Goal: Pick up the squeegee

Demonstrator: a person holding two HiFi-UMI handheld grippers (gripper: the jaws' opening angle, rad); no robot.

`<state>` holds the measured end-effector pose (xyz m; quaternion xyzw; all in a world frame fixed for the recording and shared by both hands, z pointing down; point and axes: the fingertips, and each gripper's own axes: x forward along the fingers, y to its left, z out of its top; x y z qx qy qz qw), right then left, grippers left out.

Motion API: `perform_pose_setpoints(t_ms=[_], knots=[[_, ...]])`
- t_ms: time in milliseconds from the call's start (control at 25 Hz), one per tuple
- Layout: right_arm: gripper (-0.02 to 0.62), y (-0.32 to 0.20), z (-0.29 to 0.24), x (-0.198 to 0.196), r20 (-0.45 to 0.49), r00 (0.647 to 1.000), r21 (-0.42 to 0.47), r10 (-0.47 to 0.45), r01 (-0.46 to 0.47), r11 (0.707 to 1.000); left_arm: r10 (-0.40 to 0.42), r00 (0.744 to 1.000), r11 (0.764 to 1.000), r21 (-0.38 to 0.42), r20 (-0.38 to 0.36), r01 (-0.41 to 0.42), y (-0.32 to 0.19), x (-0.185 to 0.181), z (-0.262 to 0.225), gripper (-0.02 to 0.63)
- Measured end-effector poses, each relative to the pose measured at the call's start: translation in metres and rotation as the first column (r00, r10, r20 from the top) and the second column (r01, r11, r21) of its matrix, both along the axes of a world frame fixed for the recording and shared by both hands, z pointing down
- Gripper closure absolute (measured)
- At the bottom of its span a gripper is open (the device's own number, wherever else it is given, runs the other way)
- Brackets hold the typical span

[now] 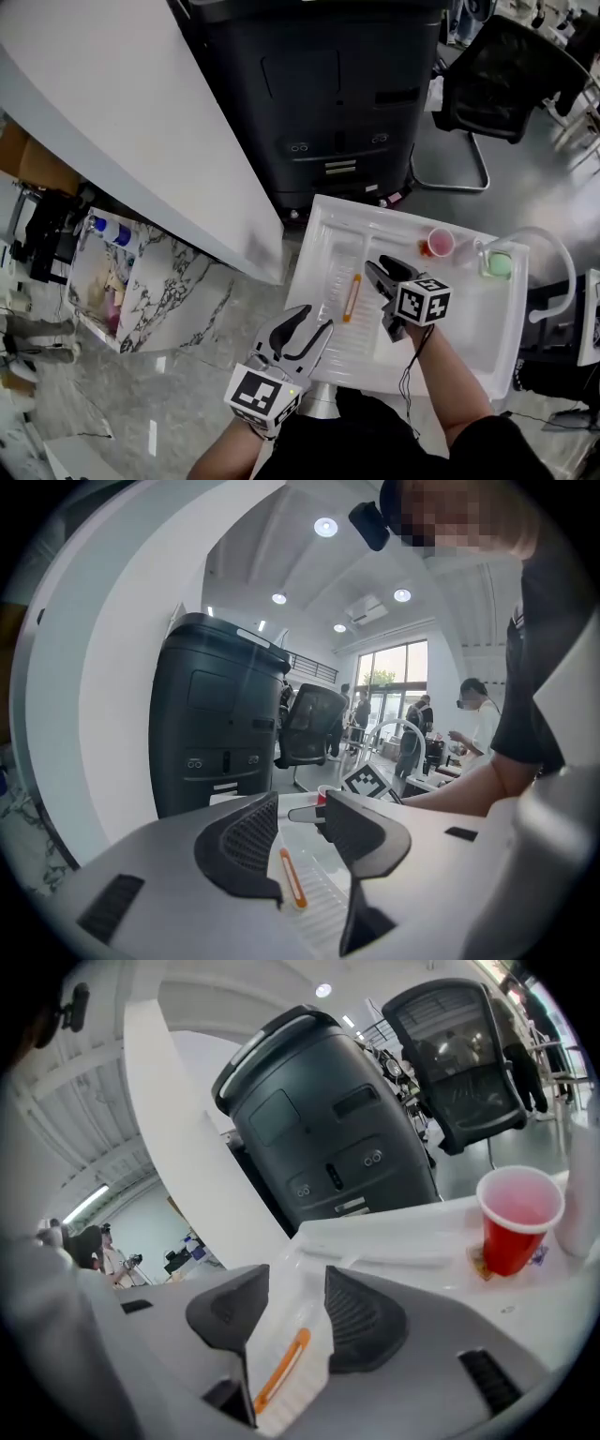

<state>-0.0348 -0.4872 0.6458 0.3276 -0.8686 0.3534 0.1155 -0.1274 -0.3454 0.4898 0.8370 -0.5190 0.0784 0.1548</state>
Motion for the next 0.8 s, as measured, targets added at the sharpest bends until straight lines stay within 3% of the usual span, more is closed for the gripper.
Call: perform_pose_setpoints(t_ms=[280, 640, 800], knots=[[0.383, -0.011, 0.057, -0.01, 0.048, 0.999, -0.194, 0.015, -0.005, 0.981, -0.056, 0.998, 0.998, -0.038, 0.005, 0.056, 0.007, -0.011, 0.011, 0.431], [0.387, -0.014, 0.083, -0.033, 0.118, 0.993, -0.305, 0.007, 0.029, 0.952, -0.112, 0.994, 0.992, -0.064, 0.015, 0.113, 0.018, -0.024, 0.017, 0.43], [0.439, -0.015, 0.088, -0.037, 0.144, 0.989, -0.334, 0.02, 0.03, 0.942, -0.136, 0.991, 0.988, -0.076, 0.015, 0.137, 0.023, -0.032, 0.017, 0.431]])
